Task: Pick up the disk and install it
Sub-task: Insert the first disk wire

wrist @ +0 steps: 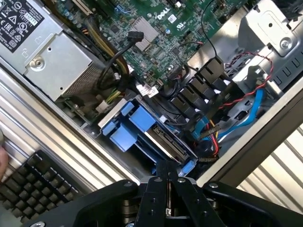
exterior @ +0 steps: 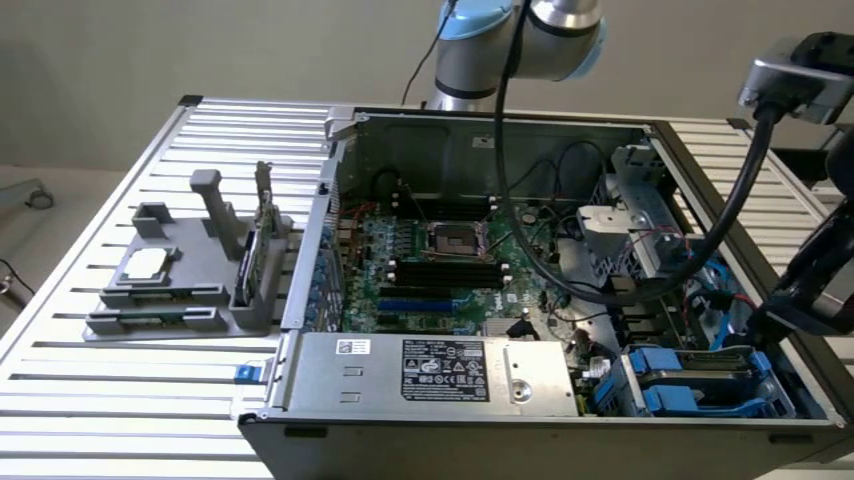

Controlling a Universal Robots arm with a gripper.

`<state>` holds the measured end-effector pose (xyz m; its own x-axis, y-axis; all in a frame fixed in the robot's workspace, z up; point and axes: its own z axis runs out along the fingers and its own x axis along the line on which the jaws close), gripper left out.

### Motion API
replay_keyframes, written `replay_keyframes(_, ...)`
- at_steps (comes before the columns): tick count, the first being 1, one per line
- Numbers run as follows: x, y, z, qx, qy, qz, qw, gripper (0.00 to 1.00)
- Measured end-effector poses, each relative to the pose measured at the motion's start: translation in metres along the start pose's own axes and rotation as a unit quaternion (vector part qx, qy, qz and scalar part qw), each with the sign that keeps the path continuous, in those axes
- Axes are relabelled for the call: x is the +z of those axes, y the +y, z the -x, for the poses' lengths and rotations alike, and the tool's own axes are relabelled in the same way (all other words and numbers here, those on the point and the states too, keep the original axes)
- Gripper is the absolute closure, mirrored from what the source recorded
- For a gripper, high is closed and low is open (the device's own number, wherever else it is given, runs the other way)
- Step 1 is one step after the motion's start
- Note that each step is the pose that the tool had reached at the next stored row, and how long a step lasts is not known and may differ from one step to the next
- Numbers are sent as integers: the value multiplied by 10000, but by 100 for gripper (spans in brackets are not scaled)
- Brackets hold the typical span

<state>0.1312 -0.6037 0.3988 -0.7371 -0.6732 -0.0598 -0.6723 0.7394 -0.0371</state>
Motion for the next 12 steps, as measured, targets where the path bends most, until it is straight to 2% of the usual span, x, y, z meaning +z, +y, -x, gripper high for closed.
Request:
replay_keyframes(3, 0, 0, 0, 270, 10, -16, 9996, 89)
replay_keyframes(6, 1, 0, 0, 544, 20, -32, 9985, 89)
replay_keyframes(9, 0, 0, 0, 812, 30, -49, 9967, 89)
replay_keyframes(12, 0, 0, 0, 1088, 40, -65, 9940, 89)
